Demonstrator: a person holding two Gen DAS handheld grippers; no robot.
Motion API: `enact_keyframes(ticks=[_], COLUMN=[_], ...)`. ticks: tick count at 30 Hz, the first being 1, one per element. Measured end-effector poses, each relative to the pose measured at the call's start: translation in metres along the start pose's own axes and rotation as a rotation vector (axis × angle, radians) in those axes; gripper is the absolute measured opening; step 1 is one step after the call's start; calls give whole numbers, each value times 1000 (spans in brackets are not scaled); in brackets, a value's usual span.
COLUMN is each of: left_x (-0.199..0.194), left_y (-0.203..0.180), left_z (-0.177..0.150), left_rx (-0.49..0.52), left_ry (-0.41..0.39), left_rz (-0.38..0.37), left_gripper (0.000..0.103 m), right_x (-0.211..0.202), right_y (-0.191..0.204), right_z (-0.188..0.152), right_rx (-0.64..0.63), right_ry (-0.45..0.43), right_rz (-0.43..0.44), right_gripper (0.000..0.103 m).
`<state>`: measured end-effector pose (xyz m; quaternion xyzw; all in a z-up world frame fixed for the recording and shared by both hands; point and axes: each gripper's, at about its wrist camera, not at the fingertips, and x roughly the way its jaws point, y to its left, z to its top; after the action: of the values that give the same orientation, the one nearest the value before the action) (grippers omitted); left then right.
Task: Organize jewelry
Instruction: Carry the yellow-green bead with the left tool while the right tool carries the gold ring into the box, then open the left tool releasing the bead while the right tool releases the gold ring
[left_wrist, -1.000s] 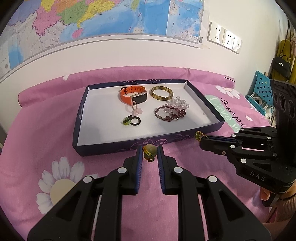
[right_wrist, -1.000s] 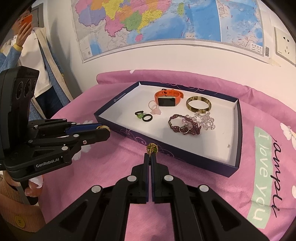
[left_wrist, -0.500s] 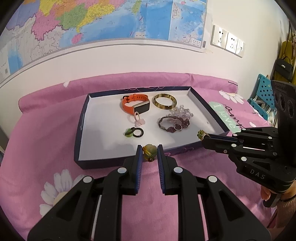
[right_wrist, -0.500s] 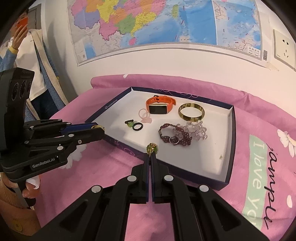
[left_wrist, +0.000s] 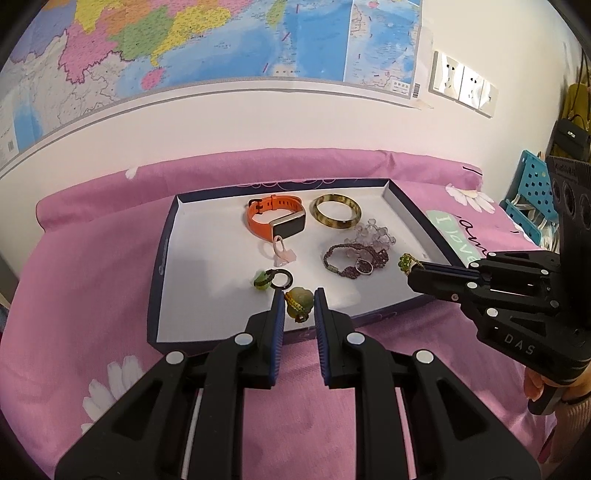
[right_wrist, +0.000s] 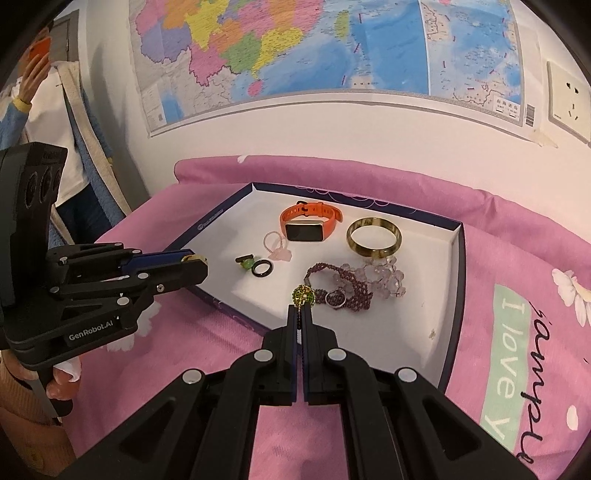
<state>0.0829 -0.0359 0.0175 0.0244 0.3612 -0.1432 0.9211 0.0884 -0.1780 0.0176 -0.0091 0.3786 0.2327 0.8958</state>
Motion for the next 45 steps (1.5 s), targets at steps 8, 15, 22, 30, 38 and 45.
enact_keyframes(ticks=[8,15,22,30,38,45], left_x=[18,43,57,66,69,51], left_y=[7,14,17,20,21,21], left_z=[8,8,9,9,9,5], left_rx=[-11,-29,-49,-60,-64,-71], left_ry=[18,65,91,115,120,78], left_rz=[24,38,45,50,71,88], left_gripper=[17,17,17,17,25,59], right_x=[17,35,50,55,56,37], right_y=[-7,-14,-20,-24,-26,-24], right_z=[8,10,11,9,7,2], right_rx=[-6,13,25,32,46,66], right_ry=[26,57,83,90,94,49], right_rz=[-21,-29,-39,-48,-59,-54], right_gripper=[1,1,1,1,7,38])
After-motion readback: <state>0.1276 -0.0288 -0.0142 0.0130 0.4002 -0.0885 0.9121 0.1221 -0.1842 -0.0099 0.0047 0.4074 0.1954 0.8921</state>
